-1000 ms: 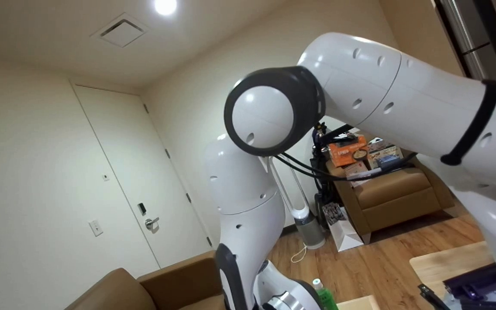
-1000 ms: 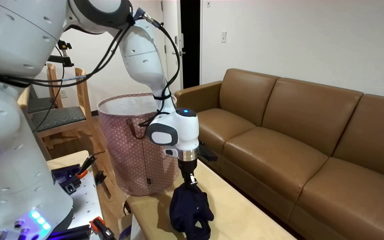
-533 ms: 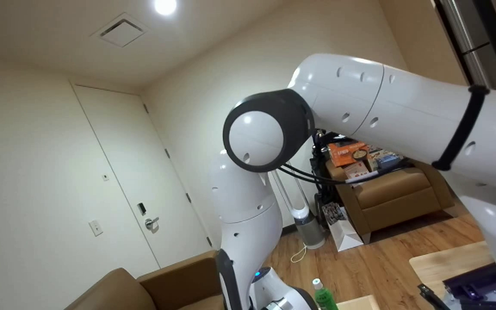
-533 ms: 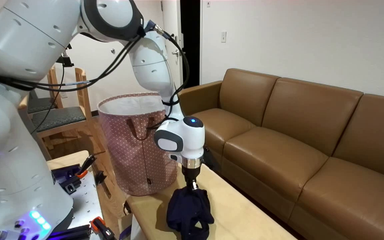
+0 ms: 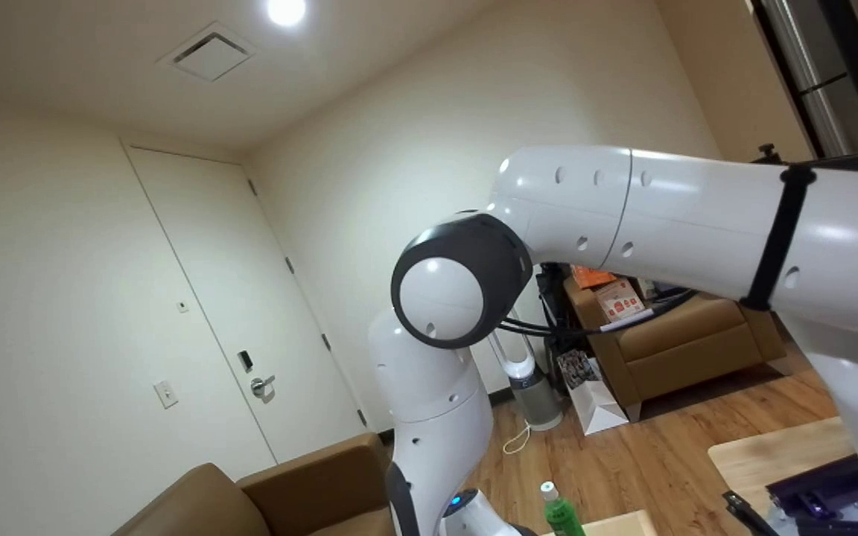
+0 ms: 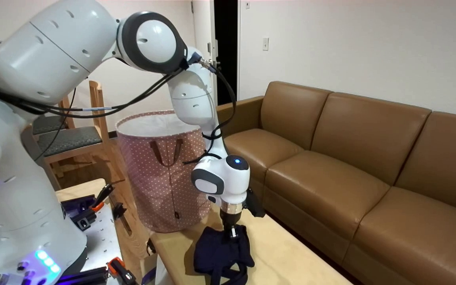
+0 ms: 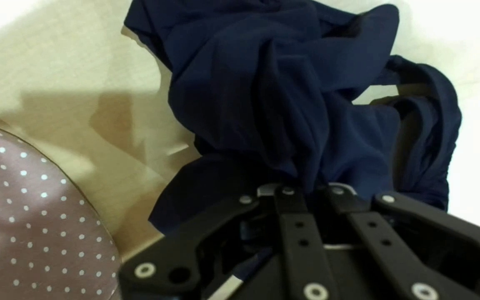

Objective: Pick up the black cloth from the bag and put it on the table.

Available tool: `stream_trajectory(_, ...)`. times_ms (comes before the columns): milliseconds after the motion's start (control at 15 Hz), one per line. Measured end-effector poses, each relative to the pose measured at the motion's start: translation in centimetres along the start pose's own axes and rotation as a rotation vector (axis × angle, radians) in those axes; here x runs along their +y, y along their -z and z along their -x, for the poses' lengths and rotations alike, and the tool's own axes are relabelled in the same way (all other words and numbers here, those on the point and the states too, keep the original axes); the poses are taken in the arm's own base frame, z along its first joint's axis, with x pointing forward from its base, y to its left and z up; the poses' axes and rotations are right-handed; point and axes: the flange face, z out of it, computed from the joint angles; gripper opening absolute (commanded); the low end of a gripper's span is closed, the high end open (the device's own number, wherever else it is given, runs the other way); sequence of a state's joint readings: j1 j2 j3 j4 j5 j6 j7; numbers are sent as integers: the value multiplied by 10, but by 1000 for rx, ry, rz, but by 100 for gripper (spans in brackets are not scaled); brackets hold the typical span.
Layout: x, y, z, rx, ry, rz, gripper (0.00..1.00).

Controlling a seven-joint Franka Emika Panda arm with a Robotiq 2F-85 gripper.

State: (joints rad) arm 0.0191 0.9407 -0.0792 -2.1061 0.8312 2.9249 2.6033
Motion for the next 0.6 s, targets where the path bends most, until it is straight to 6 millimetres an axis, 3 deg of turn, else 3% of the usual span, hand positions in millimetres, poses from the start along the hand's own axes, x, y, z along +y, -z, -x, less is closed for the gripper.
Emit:
stream_trajectory(333, 11, 1, 1, 4, 60, 18, 68)
stream_trajectory(600, 14, 28, 7, -7, 98, 72, 94)
